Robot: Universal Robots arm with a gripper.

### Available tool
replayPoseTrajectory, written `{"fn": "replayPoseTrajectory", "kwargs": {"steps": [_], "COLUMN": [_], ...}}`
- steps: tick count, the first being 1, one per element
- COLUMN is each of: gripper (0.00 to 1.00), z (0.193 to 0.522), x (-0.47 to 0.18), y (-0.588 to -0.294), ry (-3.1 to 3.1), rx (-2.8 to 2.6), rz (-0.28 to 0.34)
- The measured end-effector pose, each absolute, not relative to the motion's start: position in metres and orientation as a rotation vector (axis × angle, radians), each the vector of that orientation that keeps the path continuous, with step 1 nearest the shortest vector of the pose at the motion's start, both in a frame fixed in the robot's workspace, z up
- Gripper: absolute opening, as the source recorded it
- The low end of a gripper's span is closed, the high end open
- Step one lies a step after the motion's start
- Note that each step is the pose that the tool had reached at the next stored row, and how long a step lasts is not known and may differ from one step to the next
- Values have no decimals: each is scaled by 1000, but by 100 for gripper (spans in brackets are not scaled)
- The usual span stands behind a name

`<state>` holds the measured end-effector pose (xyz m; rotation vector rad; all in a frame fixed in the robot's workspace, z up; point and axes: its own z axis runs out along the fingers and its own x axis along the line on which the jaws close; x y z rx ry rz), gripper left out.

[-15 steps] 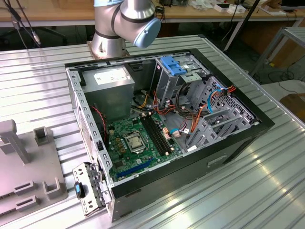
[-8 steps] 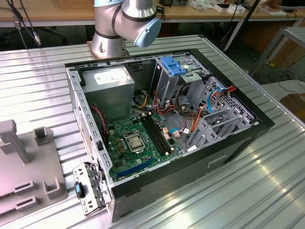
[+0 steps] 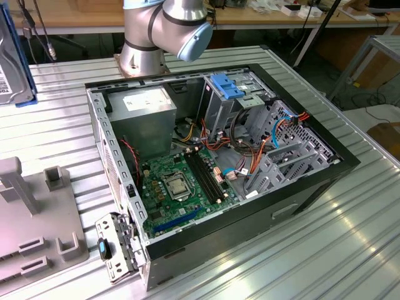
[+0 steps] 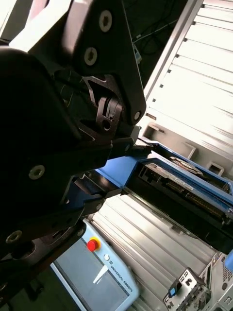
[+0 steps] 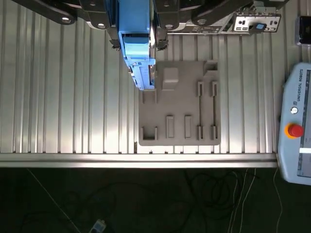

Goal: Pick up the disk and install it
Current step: 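Pick up the disk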

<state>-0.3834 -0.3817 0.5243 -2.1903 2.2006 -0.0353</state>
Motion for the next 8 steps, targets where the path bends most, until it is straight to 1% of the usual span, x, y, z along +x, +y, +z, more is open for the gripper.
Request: {"fn": "replayPoseTrajectory", "kwargs": {"steps": [8], "gripper": [37], "z": [524], "x": [-347], "y": [-382], "ry": [2199], "rx": [-2189], "rz": [-40]}}
